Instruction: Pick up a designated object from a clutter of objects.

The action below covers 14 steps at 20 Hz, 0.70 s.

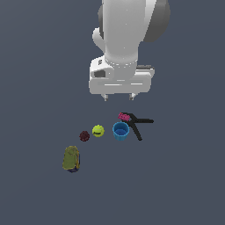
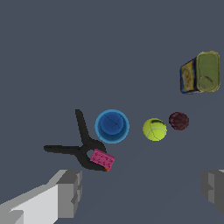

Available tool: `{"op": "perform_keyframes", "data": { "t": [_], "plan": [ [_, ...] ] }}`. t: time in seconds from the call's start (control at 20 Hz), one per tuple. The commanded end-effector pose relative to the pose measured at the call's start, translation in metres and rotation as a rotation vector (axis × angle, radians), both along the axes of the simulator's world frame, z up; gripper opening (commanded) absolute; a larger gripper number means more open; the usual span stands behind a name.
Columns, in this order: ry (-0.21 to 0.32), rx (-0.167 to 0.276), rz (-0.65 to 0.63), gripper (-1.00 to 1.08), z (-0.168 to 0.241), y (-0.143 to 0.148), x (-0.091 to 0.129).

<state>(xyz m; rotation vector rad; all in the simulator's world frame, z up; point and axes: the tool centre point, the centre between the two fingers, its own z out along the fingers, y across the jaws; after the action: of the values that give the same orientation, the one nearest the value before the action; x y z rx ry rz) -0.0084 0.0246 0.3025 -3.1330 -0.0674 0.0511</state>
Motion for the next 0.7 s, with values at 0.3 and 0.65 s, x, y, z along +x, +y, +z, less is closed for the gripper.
{"op": "perform_keyframes", "data": {
  "t": [0.3, 0.65],
  "plan": [
    [-0.017, 0.001, 0.014, 1.00, 0.000, -0.004, 0.007],
    [-0.023, 0.001, 0.019, 1.00, 0.000, -0.006, 0.010]
  ]
}}
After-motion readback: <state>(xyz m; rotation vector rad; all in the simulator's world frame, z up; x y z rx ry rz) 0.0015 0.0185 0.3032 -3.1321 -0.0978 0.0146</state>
